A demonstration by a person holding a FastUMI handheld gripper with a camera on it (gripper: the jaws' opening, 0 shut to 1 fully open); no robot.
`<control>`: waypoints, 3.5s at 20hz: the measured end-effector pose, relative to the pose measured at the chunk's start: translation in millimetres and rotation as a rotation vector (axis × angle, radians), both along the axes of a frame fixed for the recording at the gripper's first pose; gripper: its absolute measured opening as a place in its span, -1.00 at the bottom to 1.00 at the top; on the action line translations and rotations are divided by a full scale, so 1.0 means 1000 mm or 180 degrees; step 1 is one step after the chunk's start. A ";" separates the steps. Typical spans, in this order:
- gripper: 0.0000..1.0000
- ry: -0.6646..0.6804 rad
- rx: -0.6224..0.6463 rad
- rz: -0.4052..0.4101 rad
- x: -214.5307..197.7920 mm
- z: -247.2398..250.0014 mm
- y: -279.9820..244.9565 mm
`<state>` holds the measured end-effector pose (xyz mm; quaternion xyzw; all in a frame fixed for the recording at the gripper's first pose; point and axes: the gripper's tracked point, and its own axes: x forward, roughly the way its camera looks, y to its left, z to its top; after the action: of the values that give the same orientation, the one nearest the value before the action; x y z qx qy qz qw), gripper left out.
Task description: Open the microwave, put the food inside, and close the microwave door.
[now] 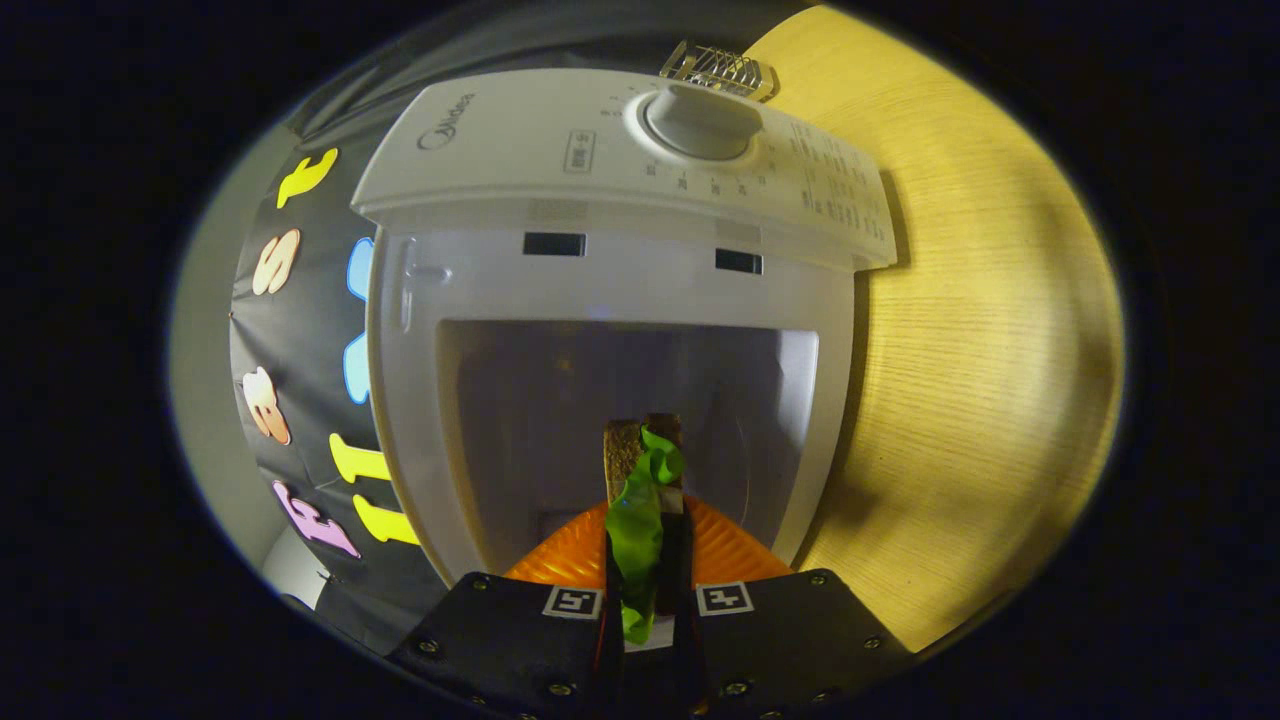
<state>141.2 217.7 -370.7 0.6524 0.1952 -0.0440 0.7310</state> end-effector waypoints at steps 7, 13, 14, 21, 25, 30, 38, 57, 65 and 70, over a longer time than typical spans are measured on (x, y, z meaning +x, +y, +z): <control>-0.60 -0.0044 -0.0267 -0.0088 0.046 -0.027 0.013; -0.60 0.0003 -0.0368 -0.0144 0.060 -0.035 0.019; -0.59 -0.0009 -0.0378 -0.0150 0.060 -0.035 0.018; 0.04 0.0192 -0.0447 0.0049 0.044 -0.037 0.018; 0.52 0.0186 -0.0984 0.0361 0.022 -0.028 0.013; 0.57 0.0041 -0.1688 0.0855 -0.014 -0.019 -0.004; 0.58 -0.0653 -0.3137 0.1465 -0.119 0.088 -0.035; -0.98 -0.2026 -0.3871 0.2483 -0.338 0.207 0.113; -0.99 -0.2311 -0.3757 0.3089 -0.388 0.168 0.199; -0.99 -0.2085 -0.3781 0.3239 -0.393 0.120 0.215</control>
<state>-251.6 432.9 -250.2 -0.0275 0.1878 0.3862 0.9027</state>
